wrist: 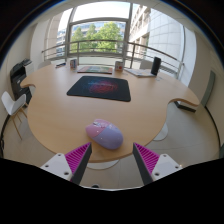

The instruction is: Arrange mouse

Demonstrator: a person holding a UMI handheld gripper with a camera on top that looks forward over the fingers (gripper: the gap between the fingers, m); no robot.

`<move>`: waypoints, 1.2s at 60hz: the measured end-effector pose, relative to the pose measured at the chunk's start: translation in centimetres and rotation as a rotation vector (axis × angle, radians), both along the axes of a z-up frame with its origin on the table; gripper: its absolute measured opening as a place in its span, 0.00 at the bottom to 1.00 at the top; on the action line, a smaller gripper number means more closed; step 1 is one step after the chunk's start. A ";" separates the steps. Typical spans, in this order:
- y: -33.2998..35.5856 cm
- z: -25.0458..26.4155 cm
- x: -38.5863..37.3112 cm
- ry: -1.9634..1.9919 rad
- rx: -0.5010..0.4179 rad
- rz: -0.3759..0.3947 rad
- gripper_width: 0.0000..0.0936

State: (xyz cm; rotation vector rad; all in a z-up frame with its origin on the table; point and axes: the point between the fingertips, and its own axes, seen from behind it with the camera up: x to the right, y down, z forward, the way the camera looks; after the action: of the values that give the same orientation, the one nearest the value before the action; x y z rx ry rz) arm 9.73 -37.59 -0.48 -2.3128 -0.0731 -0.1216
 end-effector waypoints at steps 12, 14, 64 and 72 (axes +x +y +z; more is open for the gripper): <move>4.7 -0.7 -0.2 0.006 0.010 0.010 0.89; 6.4 -1.0 0.1 0.016 0.011 0.004 0.88; 22.9 21.3 1.6 0.051 0.332 -0.154 0.47; 30.3 20.8 -1.3 0.050 0.338 -0.116 0.47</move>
State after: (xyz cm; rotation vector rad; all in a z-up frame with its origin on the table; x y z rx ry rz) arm 8.40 -7.32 20.36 -1.9802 0.1007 -0.1251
